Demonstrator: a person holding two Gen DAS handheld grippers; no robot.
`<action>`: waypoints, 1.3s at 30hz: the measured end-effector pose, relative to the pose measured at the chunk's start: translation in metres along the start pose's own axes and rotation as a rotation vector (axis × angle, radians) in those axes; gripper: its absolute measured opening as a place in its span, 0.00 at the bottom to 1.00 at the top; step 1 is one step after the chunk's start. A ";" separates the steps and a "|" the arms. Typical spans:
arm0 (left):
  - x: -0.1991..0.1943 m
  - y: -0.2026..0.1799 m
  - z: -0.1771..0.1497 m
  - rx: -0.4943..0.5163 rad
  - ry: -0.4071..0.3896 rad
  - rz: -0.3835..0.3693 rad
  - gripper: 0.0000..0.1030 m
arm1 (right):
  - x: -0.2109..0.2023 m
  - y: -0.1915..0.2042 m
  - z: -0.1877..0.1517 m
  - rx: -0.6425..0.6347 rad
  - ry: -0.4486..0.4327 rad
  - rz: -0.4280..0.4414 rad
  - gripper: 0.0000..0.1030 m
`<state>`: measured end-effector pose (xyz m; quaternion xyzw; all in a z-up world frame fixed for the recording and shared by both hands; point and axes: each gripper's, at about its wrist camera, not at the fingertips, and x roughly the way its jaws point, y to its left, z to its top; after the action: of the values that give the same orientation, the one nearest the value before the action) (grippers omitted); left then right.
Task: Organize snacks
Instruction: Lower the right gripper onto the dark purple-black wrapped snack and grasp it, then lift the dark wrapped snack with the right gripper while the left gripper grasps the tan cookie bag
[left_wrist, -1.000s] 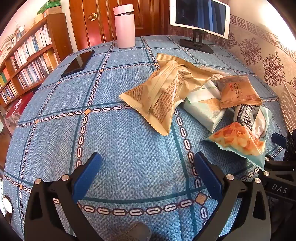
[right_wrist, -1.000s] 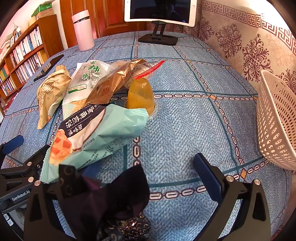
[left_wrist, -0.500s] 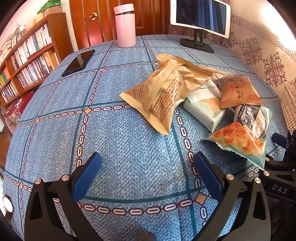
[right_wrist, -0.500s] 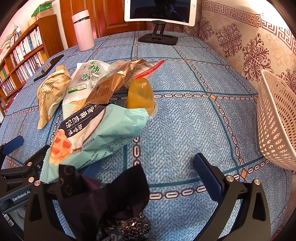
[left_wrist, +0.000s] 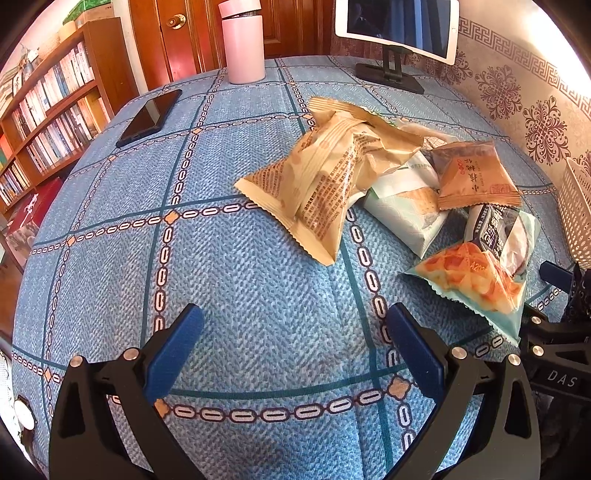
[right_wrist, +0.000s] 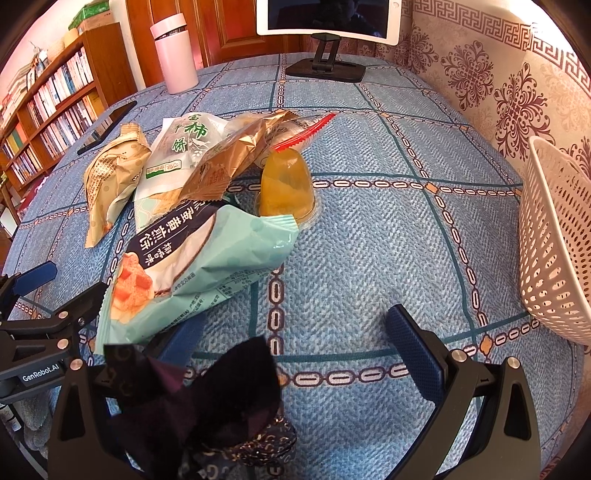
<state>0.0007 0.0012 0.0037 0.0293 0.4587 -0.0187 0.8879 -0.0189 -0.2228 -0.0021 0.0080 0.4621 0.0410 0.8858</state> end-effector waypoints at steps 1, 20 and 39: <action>-0.001 0.000 -0.001 0.000 0.000 0.002 0.98 | -0.003 -0.002 -0.002 0.009 -0.002 0.017 0.95; -0.034 0.011 0.008 -0.010 -0.089 0.030 0.98 | -0.055 -0.023 -0.031 0.022 -0.123 0.155 0.95; -0.026 0.008 0.008 -0.010 -0.069 0.036 0.98 | -0.047 -0.015 -0.056 -0.045 -0.046 0.182 0.33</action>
<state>-0.0077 0.0086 0.0299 0.0325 0.4273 -0.0016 0.9035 -0.0909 -0.2433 0.0037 0.0312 0.4378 0.1315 0.8888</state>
